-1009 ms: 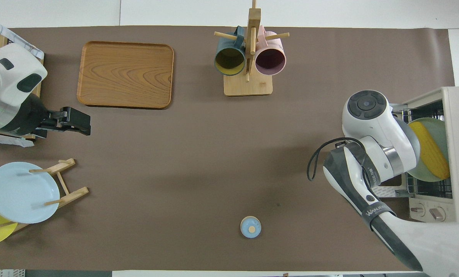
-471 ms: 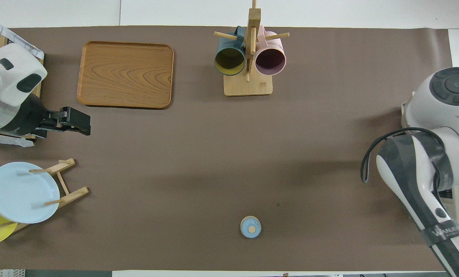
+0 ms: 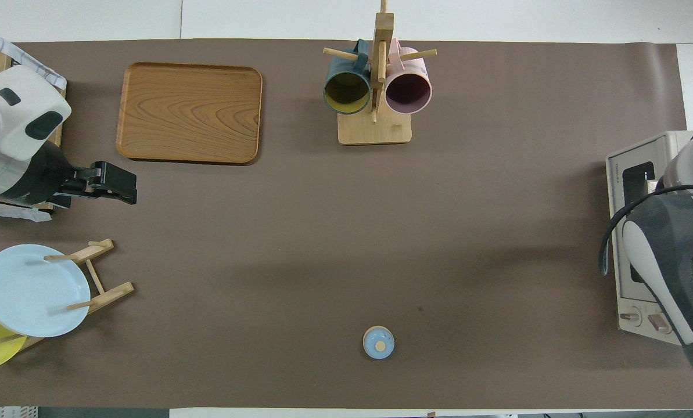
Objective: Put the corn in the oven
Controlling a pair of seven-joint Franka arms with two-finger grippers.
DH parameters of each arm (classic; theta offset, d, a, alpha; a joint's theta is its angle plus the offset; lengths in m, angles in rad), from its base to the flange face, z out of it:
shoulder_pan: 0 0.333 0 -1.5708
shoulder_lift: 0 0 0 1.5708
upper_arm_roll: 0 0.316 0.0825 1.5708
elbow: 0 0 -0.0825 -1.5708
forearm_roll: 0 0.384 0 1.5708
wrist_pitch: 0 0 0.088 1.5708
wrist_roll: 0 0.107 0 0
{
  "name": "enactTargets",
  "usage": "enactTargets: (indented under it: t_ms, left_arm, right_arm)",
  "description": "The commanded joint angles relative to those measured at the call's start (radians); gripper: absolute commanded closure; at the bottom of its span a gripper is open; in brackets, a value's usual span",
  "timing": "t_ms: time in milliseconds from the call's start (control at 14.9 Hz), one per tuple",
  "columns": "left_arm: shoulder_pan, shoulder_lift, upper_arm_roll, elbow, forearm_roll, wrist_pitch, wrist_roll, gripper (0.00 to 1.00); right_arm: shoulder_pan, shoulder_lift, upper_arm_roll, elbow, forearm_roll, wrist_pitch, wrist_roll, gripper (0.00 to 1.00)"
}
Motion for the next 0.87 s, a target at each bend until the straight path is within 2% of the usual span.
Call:
enactTargets:
  t_ms: [0,135,269,471,605,673,740,807]
  left_arm:
    - [0.005,-0.014,-0.007,-0.005,-0.013,0.006,-0.012,0.0]
    - [0.006,-0.012,-0.006,-0.002,-0.013,0.013,-0.012,0.0]
    - [0.008,-0.012,-0.006,-0.004,-0.013,0.016,-0.012,0.0]
    - [0.005,-0.014,-0.007,-0.005,-0.013,0.017,-0.01,0.0]
    - [0.005,-0.014,-0.007,-0.005,-0.013,0.017,-0.01,0.0]
    - [0.005,-0.014,-0.007,-0.005,-0.013,0.02,-0.01,0.0]
    - [0.005,-0.014,-0.007,-0.005,-0.013,0.02,-0.01,0.0]
    - [0.005,-0.014,-0.007,-0.005,-0.013,0.022,-0.008,0.0]
  right_arm:
    - [-0.031,0.002,0.001,0.014,0.008,0.003,-0.041,0.92]
    - [-0.039,0.002,0.0,0.082,0.089,-0.055,-0.078,0.9]
    - [-0.043,0.0,0.0,0.148,0.151,-0.132,-0.091,0.83]
    - [-0.046,0.0,0.0,0.255,0.25,-0.25,-0.091,0.65]
    - [-0.043,0.002,0.0,0.292,0.295,-0.291,-0.086,0.52]
    - [-0.045,0.006,0.001,0.306,0.326,-0.313,-0.085,0.41]
    - [-0.046,0.005,0.0,0.314,0.362,-0.333,-0.08,0.1]
    - [-0.046,0.003,0.0,0.318,0.392,-0.338,-0.066,0.0]
